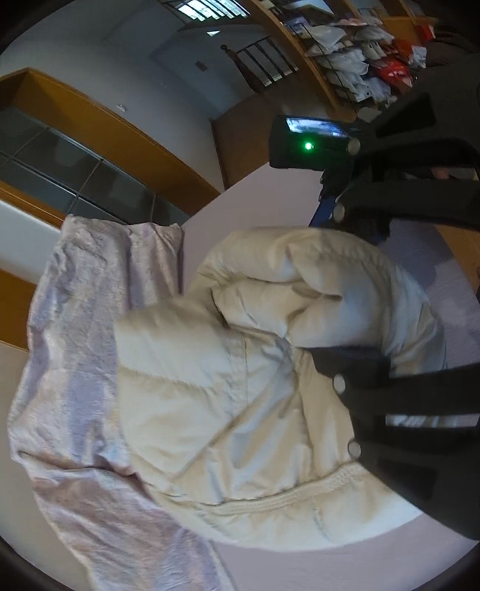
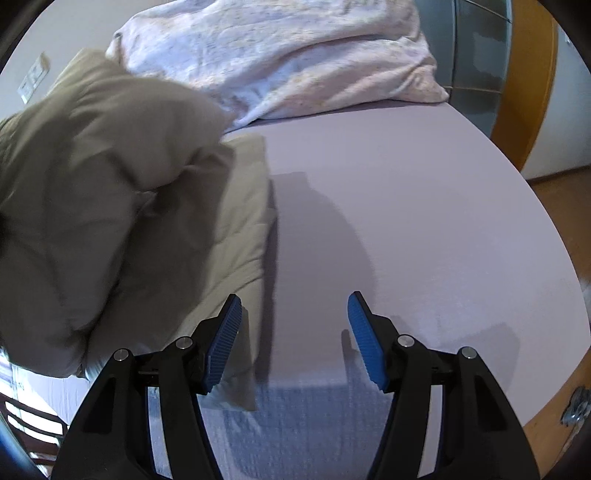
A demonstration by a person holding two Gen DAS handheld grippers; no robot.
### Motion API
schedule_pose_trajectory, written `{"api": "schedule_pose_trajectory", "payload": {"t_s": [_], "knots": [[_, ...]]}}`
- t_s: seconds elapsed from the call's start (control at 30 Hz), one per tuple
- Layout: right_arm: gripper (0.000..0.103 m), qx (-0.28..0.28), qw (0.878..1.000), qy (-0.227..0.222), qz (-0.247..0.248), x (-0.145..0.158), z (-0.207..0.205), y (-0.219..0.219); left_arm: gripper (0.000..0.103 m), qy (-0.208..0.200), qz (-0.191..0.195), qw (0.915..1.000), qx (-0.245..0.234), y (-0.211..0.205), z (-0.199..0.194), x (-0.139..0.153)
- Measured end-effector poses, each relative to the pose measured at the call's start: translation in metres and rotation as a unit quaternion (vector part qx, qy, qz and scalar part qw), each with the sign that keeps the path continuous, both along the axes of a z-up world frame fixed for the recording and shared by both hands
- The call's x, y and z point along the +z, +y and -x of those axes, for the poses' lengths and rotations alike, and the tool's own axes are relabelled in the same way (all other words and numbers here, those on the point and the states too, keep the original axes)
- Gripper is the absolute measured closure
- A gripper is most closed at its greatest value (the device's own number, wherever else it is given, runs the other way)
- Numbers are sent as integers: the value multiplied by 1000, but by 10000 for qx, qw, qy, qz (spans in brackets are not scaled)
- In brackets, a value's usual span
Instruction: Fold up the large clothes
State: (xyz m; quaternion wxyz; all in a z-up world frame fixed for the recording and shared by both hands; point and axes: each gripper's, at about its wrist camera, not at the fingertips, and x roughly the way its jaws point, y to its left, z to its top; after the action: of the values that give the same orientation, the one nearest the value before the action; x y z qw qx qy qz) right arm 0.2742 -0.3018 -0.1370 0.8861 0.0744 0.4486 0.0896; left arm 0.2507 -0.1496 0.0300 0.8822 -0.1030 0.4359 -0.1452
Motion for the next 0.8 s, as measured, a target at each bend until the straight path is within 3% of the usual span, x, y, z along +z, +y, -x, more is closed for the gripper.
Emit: {"api": "schedule_pose_trajectory", "payload": {"t_s": [0.07, 0.2, 0.3, 0.53, 0.8], "knots": [[41, -43, 10000, -14, 6, 1, -2, -3, 43, -187, 83, 9998, 79, 11, 5, 16], [41, -110, 9999, -56, -14, 7, -8, -10, 39, -658, 48, 9970, 410, 41, 11, 47], [41, -172, 9998, -68, -54, 9, -12, -15, 37, -869, -324, 9922, 833, 65, 7, 57], [41, -204, 9997, -72, -95, 11, -16, -22, 37, -347, -649, 9811, 1789, 135, -12, 21], [41, -266, 9996, 4, -86, 9, -17, -29, 38, 155, -496, 9844, 1681, 131, -22, -27]]}}
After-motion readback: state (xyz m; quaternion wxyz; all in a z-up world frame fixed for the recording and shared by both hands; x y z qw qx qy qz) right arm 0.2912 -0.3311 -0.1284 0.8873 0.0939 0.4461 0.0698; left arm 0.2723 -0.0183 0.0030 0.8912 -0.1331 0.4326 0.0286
